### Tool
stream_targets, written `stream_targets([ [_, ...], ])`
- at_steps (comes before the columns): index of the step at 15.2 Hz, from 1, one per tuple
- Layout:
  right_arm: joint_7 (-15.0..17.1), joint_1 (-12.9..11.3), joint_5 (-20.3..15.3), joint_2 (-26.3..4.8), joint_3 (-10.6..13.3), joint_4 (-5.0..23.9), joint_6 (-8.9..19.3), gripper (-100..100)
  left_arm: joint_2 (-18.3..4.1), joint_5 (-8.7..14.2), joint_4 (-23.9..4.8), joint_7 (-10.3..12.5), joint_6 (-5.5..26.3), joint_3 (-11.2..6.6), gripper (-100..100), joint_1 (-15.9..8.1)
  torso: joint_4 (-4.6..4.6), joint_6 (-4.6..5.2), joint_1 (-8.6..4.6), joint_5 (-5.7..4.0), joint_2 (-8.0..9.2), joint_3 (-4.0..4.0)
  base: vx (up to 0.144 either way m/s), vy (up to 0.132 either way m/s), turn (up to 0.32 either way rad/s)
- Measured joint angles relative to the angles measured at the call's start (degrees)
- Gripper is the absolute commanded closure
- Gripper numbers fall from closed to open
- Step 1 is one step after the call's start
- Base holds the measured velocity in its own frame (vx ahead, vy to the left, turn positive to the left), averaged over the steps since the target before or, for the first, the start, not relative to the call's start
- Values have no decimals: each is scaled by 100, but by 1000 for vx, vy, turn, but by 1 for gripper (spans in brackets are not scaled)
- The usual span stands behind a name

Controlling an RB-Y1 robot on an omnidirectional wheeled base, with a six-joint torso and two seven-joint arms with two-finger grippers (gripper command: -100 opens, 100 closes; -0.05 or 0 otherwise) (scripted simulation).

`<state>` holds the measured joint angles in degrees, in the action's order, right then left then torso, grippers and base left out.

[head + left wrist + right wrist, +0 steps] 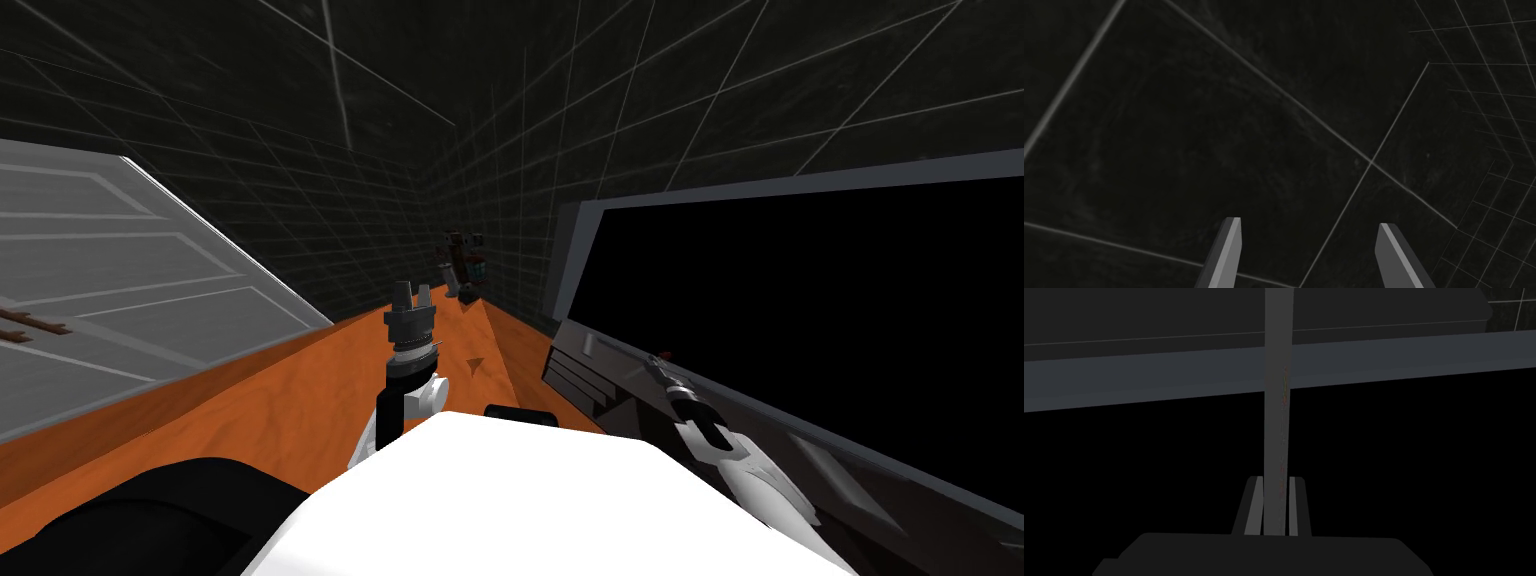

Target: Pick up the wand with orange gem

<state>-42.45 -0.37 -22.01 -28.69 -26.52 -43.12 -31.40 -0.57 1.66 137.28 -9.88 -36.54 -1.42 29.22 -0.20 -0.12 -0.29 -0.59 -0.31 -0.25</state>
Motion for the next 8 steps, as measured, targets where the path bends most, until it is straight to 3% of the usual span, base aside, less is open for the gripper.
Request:
stream_targets([
  [8,260,-60,-965,363,-525,-483,317,100,0,0,0,0,0,0,0,0,-2,2,10,9,-2,-2,-18,-16,-34],
])
